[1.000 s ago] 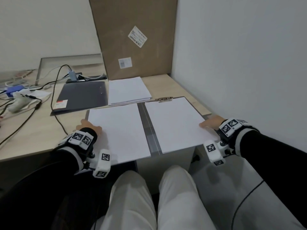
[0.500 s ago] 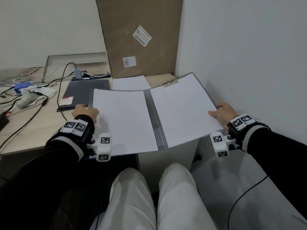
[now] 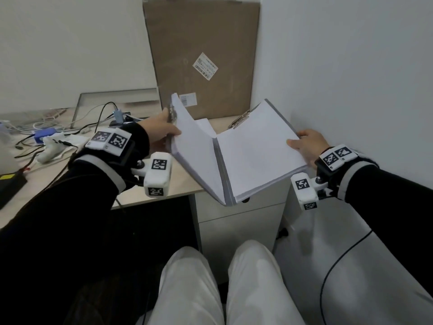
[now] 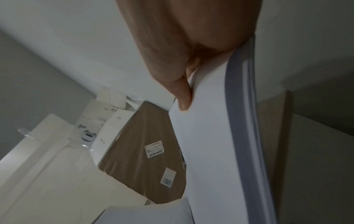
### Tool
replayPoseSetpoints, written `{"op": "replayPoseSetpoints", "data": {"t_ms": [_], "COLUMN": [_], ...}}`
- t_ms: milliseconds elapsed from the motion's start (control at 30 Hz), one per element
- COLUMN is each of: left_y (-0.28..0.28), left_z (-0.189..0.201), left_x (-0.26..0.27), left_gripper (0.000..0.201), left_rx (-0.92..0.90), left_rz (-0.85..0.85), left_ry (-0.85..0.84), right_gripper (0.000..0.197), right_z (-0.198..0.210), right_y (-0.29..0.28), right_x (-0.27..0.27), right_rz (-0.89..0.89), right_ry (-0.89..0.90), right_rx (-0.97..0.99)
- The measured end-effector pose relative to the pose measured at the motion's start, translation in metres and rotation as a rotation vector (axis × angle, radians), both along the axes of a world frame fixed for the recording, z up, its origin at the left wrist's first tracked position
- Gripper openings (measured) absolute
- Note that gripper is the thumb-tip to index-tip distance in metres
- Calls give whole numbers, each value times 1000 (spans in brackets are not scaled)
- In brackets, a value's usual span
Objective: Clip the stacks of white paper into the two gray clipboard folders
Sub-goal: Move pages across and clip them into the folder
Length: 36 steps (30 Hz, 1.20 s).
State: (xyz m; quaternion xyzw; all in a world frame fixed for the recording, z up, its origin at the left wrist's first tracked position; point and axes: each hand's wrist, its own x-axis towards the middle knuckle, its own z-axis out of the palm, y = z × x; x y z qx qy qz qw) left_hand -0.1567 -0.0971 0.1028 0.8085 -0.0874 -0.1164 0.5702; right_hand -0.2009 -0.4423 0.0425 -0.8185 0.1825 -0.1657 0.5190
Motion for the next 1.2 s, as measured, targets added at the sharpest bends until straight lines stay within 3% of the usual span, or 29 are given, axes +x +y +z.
{"op": "replayPoseSetpoints", "data": {"t_ms": [133,200,233,300,367,500,633,767,900,1000,1100,1200], "left_y": [-35,-53,-62,-81,-104,-142,-159,-157,-142,-126,-115,-117], "left_z": [13,18,21,23,22,5,-30,-64,-77,-88,-106,-115], "left_x": [-13,-20,-23,-25,-32,-42,-45,-37,-23,-10,2,9], "left_gripper": [41,28,33,68,88,91,96,83,67,48,45,24], "left_rx": [-115,-168,-192,-183,-145,-192,-12,48,176,236,192,53], "left_rz": [-88,-76,-73,-99,-145,-156,-161,-152,-9,116,167,158], "left_ry": [25,70,104,163,175,252,355,393,292,222,284,325], "right_gripper": [16,34,42,45,58,78,84,19,39,45,50,49], "right_z": [18,24,29,43,50,46,35,6,-31,-41,-44,-39], "right_y": [0,-4,-3,5,5,2,2,-3,-16,-20,-27,-33], "right_x": [0,2,0,-10,-12,-11,-17,-18,-11,-11,-7,0], "right_rz": [137,177,200,262,320,308,380,238,101,102,197,239], "right_ry": [121,225,262,309,319,304,330,399,417,326,173,61], "right_rx": [45,60,84,188,308,513,602,506,433,516,600,653]}}
